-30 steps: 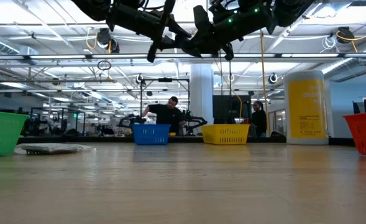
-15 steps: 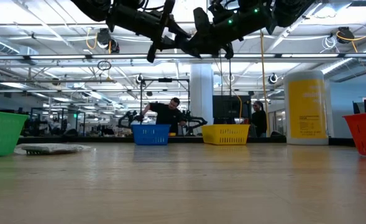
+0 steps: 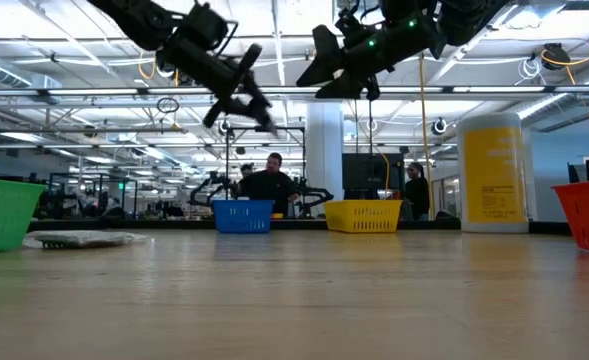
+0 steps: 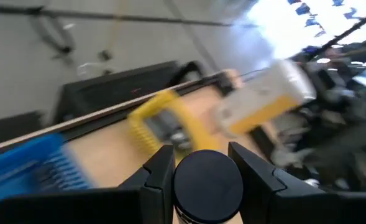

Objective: Pick & Place Travel size toiletries
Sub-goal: Put the blue shave cream into the blue bin

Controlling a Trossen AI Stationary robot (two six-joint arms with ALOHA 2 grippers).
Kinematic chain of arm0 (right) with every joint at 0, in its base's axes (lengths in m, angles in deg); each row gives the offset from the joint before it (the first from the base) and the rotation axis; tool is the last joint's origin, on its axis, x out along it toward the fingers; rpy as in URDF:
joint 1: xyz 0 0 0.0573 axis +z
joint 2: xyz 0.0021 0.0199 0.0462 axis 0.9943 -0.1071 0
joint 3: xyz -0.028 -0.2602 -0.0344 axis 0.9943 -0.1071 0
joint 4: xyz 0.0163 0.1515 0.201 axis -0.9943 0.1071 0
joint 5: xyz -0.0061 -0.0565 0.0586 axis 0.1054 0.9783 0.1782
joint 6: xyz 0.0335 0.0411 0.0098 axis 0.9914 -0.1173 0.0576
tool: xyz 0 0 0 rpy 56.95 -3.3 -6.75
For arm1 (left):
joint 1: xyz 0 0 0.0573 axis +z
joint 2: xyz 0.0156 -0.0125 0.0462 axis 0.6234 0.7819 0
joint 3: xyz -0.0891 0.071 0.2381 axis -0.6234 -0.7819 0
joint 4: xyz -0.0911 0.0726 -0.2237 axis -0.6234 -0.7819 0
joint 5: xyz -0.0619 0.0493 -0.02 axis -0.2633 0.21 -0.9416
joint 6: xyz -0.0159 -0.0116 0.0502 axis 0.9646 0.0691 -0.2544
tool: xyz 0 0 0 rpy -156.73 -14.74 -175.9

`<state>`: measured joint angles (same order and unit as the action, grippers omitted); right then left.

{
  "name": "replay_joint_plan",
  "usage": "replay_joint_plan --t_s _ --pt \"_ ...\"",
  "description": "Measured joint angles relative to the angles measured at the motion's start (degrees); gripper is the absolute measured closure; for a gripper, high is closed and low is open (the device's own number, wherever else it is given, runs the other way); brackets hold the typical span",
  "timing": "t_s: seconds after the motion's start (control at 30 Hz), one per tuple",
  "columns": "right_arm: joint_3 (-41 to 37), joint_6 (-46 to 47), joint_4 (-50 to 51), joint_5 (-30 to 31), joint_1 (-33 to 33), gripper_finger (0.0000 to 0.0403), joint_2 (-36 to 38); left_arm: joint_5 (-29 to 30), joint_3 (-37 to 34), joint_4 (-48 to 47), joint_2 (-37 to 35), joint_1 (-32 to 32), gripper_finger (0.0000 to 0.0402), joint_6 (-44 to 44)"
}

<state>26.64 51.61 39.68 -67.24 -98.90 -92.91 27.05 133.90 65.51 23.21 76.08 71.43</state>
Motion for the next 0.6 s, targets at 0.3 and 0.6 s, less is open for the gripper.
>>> replay_joint_plan --t_s 0.3,0.6 --pt "0.0 0.0 -0.06 -0.07 0.11 0.0143 0.0 -1.14 0.0 -11.87 0.94 9.2 0.0291 -4.32" --pt "0.0 4.45 -0.1 -0.02 0.11 0.0149 0.02 -4.73 0.02 -13.75 6.75 10.79 0.0291 -8.0"
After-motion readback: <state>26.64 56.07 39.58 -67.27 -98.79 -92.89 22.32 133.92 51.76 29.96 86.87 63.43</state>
